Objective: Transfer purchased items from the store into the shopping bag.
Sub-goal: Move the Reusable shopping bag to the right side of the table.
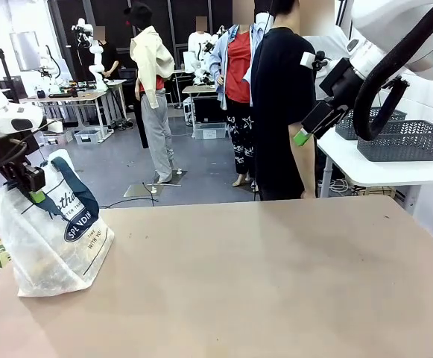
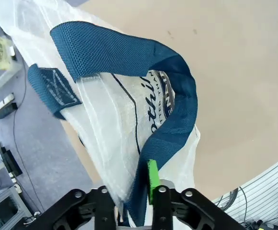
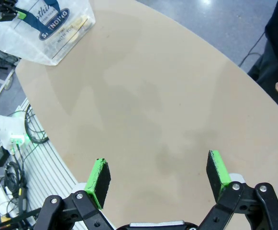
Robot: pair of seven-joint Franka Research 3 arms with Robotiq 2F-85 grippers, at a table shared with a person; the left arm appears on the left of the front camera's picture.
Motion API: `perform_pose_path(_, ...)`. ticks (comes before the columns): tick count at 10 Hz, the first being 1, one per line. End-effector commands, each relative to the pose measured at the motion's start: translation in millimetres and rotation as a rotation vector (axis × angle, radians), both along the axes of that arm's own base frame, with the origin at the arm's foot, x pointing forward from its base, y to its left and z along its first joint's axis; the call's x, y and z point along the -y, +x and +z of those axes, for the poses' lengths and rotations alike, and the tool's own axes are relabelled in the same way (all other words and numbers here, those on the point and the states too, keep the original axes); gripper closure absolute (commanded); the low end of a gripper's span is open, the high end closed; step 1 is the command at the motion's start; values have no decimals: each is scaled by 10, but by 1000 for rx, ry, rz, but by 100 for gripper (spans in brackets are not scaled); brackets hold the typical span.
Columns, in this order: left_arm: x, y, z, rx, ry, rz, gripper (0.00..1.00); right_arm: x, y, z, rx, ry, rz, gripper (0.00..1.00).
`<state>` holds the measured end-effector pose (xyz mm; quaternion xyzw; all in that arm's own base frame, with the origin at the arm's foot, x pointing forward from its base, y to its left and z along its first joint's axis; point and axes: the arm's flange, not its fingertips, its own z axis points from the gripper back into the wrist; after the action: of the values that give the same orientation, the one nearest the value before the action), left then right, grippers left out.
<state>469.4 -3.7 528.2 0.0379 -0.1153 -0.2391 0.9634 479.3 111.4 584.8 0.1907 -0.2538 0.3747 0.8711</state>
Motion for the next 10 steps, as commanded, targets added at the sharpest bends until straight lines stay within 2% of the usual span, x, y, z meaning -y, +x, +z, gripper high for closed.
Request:
perform_pose_path(1, -33, -5, 42, 9, 5, 16, 8, -24, 13, 6, -11, -20, -17, 0)
perform_pose_path(2, -37, -7, 59, 1, 26, 63, 0, -24, 13, 6, -11, -20, -17, 0)
perform_pose_path(10, -89, -75, 389, 27, 18, 74, 0, -24, 13, 6, -11, -20, -17, 0)
